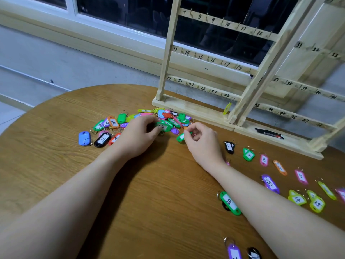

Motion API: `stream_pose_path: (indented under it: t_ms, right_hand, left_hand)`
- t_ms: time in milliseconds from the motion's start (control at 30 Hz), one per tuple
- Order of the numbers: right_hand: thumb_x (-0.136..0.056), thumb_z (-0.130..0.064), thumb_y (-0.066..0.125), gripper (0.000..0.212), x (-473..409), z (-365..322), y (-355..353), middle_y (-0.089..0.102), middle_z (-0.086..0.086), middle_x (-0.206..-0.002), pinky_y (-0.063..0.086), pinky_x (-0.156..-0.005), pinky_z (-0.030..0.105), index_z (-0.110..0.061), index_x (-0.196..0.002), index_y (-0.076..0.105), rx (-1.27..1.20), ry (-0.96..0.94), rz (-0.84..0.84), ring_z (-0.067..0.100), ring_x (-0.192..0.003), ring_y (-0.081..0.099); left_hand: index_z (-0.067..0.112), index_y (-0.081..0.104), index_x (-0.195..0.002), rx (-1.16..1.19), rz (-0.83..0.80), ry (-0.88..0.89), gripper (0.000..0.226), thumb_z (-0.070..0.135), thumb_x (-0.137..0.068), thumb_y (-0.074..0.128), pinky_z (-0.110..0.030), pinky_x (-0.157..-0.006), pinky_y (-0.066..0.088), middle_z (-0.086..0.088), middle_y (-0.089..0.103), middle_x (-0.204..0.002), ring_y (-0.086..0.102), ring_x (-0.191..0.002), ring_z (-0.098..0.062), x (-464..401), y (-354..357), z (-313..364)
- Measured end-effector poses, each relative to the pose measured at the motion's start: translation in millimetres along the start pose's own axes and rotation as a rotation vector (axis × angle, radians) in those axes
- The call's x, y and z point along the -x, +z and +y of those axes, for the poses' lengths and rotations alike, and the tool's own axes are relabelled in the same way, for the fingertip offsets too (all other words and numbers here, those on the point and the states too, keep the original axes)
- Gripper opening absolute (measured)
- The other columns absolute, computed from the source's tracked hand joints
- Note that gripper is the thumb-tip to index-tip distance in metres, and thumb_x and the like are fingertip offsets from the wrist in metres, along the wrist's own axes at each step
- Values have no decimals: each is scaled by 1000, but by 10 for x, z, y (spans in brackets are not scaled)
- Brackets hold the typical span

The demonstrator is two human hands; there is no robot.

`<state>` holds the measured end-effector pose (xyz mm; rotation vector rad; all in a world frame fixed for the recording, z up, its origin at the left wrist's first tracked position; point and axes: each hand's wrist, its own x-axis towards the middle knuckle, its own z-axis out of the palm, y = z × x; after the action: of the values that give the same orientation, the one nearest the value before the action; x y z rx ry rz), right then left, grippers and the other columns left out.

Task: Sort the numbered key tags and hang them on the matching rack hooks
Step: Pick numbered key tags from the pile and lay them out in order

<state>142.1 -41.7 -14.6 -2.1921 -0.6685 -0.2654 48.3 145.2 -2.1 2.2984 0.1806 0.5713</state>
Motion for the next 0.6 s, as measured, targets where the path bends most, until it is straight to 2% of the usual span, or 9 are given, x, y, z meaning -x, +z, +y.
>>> stream_pose_path:
  t_ms: [100, 200, 333, 433, 533, 600]
  right_hand:
    - [-95, -18, 62, 11, -17, 19, 20, 56, -10, -61, 42, -59, 30, -28, -91, 63, -49, 7, -16, 13, -60, 49]
    - [-97, -15, 63, 13, -38, 41, 27, 62, -4, -74, 48, -63, 34, -24, -107, 62, -105, 5, -20, 11, -60, 52]
    - [-98, -22, 64, 9, -44, 88, 47, 65, -8, -78, 54, -72, 39, -30, -100, 68, -88, 35, -34, 18, -81, 61]
    - [-101, -22, 58, 17, -17, 68, 39, 65, -15, -79, 40, -65, 26, -31, -102, 74, -29, 33, -74, 21, -91, 59]
    - [-103, -20, 56, 21, 27, 34, -22, 69, -10, -87, 33, -57, 15, -25, -109, 76, -43, 62, -78, 11, -80, 56]
    - [-102, -18, 57, 21, 95, 5, -117, 72, -7, -92, 37, -55, 11, -23, -108, 77, -68, 69, -78, 3, -71, 55]
  left_hand:
    - [13, 67, -102, -9, -11, 1, 14, 22, -102, 56, -23, -67, 39, 2, 64, -89, 57, -82, -12, -6, -2, 5]
    - [14, 58, -89, 13, -30, -6, 19, 20, -105, 49, -29, -66, 38, 2, 57, -81, 51, -76, -14, -11, -2, 2]
    - [10, 49, -87, 54, -40, -9, 25, 23, -107, 43, -40, -71, 37, -1, 52, -77, 47, -75, -20, -10, 2, -29]
    - [14, 51, -86, -3, -53, 20, 23, 23, -106, 44, -37, -68, 37, 4, 55, -77, 50, -75, -20, -1, 12, -40]
    - [21, 64, -96, -16, -54, 82, 16, 21, -104, 50, -30, -68, 39, 12, 60, -81, 55, -80, -15, 28, 14, -19]
    - [21, 70, -105, 5, -64, 107, 16, 23, -103, 55, -30, -76, 45, 9, 68, -93, 61, -88, -12, 50, 14, 8]
